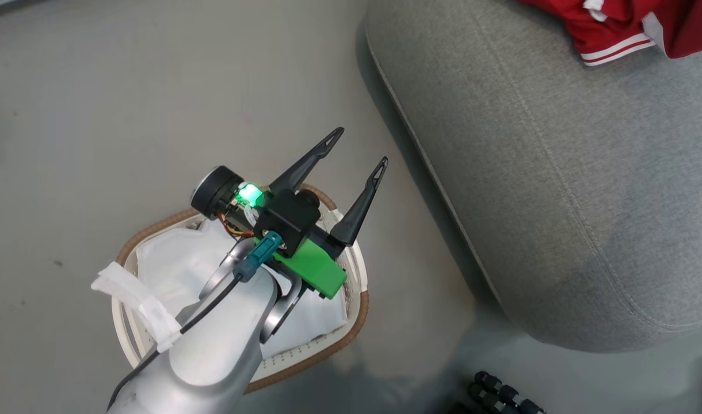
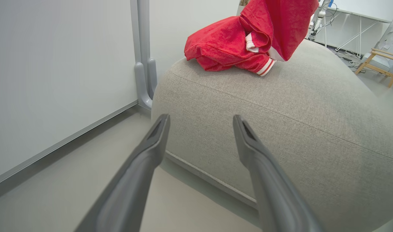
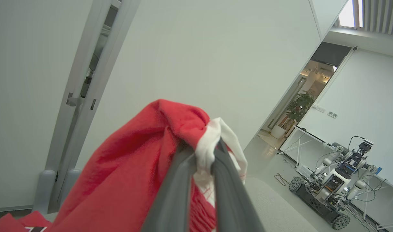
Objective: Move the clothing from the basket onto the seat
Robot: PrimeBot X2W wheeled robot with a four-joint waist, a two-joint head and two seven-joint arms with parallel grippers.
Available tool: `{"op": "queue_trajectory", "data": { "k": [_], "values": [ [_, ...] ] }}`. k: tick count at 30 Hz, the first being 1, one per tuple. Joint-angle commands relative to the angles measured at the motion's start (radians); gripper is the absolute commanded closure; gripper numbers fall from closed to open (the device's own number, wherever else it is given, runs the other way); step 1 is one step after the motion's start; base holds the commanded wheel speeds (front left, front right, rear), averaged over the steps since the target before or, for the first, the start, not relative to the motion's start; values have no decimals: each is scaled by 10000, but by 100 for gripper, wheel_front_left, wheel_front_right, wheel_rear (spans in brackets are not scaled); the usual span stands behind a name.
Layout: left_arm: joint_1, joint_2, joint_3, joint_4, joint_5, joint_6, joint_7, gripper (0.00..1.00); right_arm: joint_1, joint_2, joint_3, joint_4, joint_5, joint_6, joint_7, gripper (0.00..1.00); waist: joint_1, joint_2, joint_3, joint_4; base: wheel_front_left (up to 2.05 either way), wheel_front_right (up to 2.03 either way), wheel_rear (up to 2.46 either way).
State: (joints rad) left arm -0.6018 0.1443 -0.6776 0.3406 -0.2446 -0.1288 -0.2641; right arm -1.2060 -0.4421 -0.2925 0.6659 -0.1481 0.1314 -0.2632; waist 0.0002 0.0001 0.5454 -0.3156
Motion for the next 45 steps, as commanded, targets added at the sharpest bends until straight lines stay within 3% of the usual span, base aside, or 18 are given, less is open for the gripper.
{"op": "queue_trajectory", "data": {
  "k": [1,9,16,17,18,19,20,27,33,45],
  "values": [
    [-272,108,37,-34,80,27,-3,0,85,152,-145,92,-76,-14,-23,100,-2,-1,1239,514,0,0,0],
    [-533,282,5,5,223,107,16,0,1009,1077,-945,476,-487,-14,-23,100,-2,-1,1812,405,0,0,0],
    [-460,318,37,86,95,151,12,0,1833,1626,-1032,398,-789,-15,-23,100,-2,-1,1702,303,0,0,0],
    [-444,305,30,107,67,156,11,0,1961,1711,-1057,453,-802,-15,-23,96,-2,-1,1655,289,0,0,0],
    [-400,292,41,109,31,176,10,0,2072,1803,-1088,527,-797,-15,-21,53,-2,-1,1585,271,0,0,0],
    [-349,269,46,99,8,201,9,0,2147,1833,-1092,523,-818,-15,-23,38,-2,-1,1527,269,0,0,0],
    [-305,234,50,84,-3,217,7,0,2248,1865,-1055,480,-858,-15,-21,0,-2,-1,1451,277,0,0,0],
    [-46,48,209,71,-238,237,0,0,3305,2049,-655,-181,-798,-15,-21,0,-2,-1,751,385,0,0,0],
    [360,-201,532,7,-397,219,0,0,4265,1815,-270,-751,-599,-15,-21,0,-2,-1,-127,669,0,0,0],
    [1630,-811,1663,162,-862,224,-1,0,5079,1471,349,-1304,-370,-15,-22,0,-2,-1,-2452,2060,0,0,0]
  ]
}}
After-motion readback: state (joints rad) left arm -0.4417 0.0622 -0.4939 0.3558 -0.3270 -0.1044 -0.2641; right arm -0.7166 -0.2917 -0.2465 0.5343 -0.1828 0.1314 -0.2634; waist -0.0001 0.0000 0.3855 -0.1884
